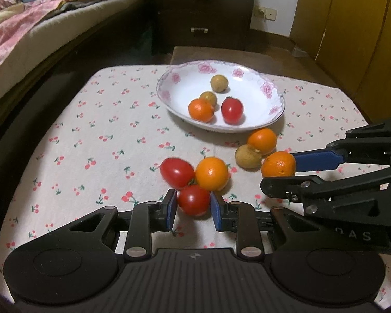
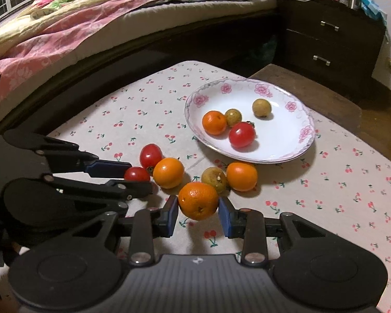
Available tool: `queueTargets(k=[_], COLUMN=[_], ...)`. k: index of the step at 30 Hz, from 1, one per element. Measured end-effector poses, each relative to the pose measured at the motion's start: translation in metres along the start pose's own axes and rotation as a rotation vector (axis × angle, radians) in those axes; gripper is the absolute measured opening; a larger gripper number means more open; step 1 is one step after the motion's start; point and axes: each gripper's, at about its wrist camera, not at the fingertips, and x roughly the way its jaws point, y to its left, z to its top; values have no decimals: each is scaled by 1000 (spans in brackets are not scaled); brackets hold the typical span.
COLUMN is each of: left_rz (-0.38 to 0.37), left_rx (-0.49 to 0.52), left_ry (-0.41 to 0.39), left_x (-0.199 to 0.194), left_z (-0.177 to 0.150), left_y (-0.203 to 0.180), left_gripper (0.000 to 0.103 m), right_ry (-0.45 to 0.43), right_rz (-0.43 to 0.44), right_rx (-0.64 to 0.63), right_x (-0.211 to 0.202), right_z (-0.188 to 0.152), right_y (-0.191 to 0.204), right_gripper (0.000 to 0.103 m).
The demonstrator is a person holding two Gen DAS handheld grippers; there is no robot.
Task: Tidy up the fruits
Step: 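Lift and carry the tomato and mandarin over the white bowl with both grippers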
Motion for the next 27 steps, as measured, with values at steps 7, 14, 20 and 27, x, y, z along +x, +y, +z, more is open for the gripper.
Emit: queueTargets(k=[7,14,20,27], left_rz=[1,0,6,1], left_rx=[18,32,52,24], left_ry=[-29,-64,-87,-80], left_x=[-6,-3,10,41], left_z=[17,40,67,93], left_y=[-9,-16,-20,-18], left_gripper=[33,33,31,26], right_ry=[-36,-81,-110,-127], right_rz=[-27,-45,-68,-81], right_rx=[19,52,73,99], right_x=[-13,-20,-17,4], right_z=[8,22,38,62], right_y=[-9,-25,-45,-70], right_gripper=[24,24,24,24])
